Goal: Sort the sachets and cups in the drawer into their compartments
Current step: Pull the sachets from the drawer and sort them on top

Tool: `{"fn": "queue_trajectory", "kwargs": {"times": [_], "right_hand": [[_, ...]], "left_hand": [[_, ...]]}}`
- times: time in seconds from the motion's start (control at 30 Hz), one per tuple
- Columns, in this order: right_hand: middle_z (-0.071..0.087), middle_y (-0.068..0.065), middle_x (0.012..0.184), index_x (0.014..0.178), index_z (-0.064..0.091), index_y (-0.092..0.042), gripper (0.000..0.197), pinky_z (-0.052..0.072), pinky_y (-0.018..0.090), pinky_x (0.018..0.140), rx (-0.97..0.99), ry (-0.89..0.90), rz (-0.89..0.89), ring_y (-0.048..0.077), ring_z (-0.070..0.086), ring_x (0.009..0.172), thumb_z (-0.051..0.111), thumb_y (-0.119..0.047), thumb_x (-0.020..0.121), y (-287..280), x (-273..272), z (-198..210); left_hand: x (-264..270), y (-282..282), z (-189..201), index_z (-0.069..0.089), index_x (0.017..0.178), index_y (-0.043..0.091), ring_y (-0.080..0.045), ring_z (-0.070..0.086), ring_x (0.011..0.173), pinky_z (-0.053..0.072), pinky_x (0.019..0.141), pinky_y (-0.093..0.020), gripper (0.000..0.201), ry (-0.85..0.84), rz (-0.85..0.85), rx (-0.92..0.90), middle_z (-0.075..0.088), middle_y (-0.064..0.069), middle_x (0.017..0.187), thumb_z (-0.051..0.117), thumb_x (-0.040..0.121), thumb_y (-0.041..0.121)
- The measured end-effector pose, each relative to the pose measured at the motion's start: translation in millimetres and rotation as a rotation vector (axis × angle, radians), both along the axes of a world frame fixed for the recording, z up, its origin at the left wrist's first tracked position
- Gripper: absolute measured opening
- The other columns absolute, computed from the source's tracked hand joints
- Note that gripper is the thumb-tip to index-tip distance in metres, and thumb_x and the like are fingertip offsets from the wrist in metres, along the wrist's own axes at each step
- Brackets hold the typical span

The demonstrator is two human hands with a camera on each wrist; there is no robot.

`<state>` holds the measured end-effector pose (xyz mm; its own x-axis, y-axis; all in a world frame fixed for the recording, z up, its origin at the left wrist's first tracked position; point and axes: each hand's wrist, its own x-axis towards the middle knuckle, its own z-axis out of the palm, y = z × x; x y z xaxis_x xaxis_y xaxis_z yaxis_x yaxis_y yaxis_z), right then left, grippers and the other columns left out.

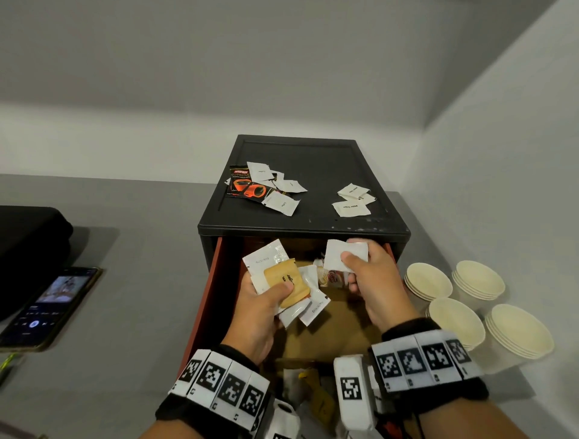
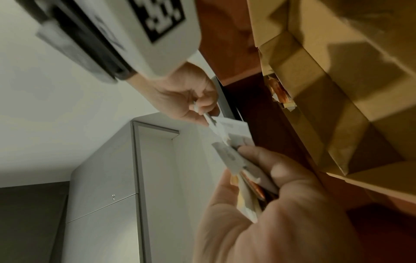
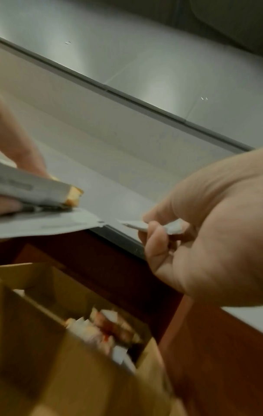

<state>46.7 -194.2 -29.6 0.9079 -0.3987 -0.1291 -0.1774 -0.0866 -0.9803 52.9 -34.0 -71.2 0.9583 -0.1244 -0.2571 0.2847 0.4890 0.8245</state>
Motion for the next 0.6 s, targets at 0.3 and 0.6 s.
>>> {"fn": "queue_trajectory", "kwargs": {"times": [0.3,0.6], "right_hand": [[0.056,0.008,0.112,0.125,0.052,-0.018,0.036,0.051,0.018,0.061,-0.024,-0.076,0.176,0.012,0.059,0.077,0.054,-0.002,0.092,27.0,77.2,57.9],[0.042,0.0,0.144,0.14,0.041,-0.022,0.053,0.036,0.024,0.099,-0.427,-0.001,0.272,0.016,0.044,0.128,0.052,-0.003,0.092,22.3,83.4,49.7]], "left_hand": [[2.3,2.8,5.7,0.047,0.113,0.028,-0.026,0.063,0.099,0.054,0.083,-0.046,0.043,0.035,0.091,0.004,0.061,-0.006,0.112,0.046,0.087,-0.007],[3.6,6.7,6.2,0.044,0.119,0.029,-0.024,0.065,0.094,0.055,0.074,-0.043,0.045,0.036,0.173,0.004,0.061,-0.003,0.109,0.049,0.09,-0.005]]}}
